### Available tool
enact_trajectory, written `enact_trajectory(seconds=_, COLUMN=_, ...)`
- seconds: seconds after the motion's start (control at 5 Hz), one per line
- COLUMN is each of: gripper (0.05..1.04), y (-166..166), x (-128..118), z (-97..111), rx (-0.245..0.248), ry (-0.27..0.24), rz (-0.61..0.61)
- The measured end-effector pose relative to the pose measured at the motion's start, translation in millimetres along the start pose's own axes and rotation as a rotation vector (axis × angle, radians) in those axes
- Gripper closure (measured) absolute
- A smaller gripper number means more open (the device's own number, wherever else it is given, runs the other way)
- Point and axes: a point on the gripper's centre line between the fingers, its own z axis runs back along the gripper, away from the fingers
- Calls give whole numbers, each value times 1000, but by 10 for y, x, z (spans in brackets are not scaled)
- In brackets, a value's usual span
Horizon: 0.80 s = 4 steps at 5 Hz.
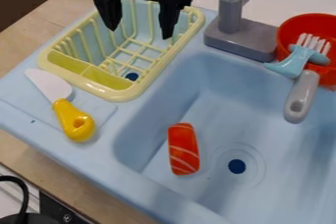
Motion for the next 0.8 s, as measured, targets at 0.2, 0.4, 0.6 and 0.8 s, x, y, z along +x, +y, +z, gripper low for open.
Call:
enact_trajectory(seconds=0.2, gripper=85, y=-3, x=-33, z=-43, rx=0, ry=19, rz=0)
enact_trajectory(seconds=0.4, gripper=85, y=-153, x=-87, z=-20, rx=-35, ry=-3, rz=-35)
enact_trajectory(seconds=0.6, gripper=85, y=-369, x=-181, z=105, rx=-88, ry=-26, rz=-113)
enact_trajectory(seconds=0.8, gripper=85, y=-525, x=-371, z=217, rx=-100, ry=8, rz=-170)
